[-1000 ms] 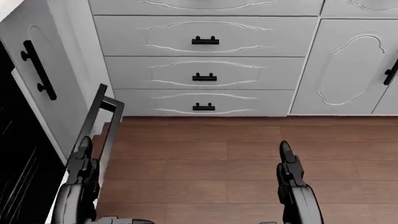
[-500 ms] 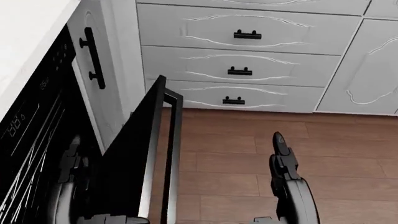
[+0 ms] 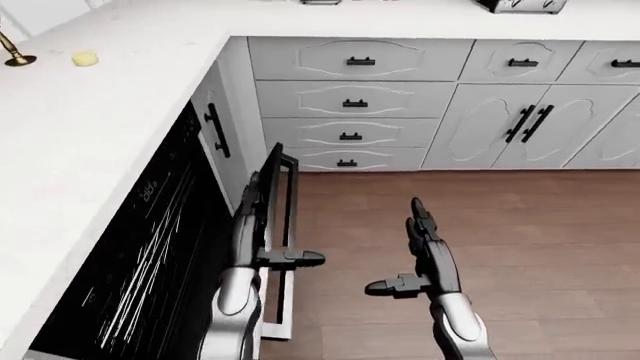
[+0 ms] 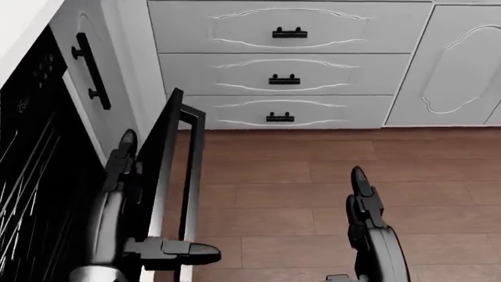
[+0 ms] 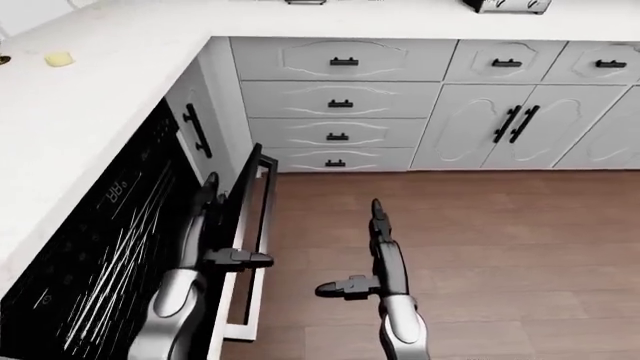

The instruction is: Close the dishwasher door

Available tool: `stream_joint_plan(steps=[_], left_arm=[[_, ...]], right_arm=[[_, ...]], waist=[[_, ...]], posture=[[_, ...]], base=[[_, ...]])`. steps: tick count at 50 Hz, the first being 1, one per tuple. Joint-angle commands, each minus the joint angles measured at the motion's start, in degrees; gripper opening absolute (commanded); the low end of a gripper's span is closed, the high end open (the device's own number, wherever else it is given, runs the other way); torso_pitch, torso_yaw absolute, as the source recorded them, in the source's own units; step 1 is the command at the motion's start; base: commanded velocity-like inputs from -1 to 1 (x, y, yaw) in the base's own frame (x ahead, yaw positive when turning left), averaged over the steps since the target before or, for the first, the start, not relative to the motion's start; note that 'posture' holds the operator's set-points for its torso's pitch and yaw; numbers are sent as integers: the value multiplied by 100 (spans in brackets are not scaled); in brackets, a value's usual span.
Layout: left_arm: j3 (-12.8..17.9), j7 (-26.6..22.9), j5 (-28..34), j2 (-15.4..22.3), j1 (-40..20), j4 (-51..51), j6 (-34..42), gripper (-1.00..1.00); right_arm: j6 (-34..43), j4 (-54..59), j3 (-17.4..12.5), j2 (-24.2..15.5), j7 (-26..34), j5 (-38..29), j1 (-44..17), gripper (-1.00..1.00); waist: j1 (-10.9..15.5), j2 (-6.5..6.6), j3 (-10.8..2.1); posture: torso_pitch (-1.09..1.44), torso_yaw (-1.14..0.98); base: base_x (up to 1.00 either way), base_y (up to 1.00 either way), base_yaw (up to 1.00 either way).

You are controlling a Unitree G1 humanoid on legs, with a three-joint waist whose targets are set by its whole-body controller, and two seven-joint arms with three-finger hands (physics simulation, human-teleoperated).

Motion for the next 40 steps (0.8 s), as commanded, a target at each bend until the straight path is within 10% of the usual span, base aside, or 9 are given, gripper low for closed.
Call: stream_joint_plan(steps=[1, 3, 19, 40], left_arm=[[-91, 22, -20, -44, -160, -297, 107, 100], [-323, 137, -28, -249, -633, -473, 729, 100], [-809, 303, -19, -724, -1057, 639, 564, 100], [233, 404, 136, -712, -2717, 8284, -3854, 100]], right_arm=[[-144, -244, -70, -36, -24, 7, -69, 100], [-141, -227, -69, -35, -8, 20, -80, 100], [-148, -322, -115, -44, 20, 63, -7, 100], [-71, -532, -82, -28, 20, 37, 58, 100]], waist=[[-1, -20, -82], [-1, -288, -119], [-190, 35, -203], [-170, -86, -314]], posture=[[0, 0], [0, 0], [0, 0], [0, 0]], base=[[0, 0, 0], [0, 0, 0], [0, 0, 0], [0, 0, 0]])
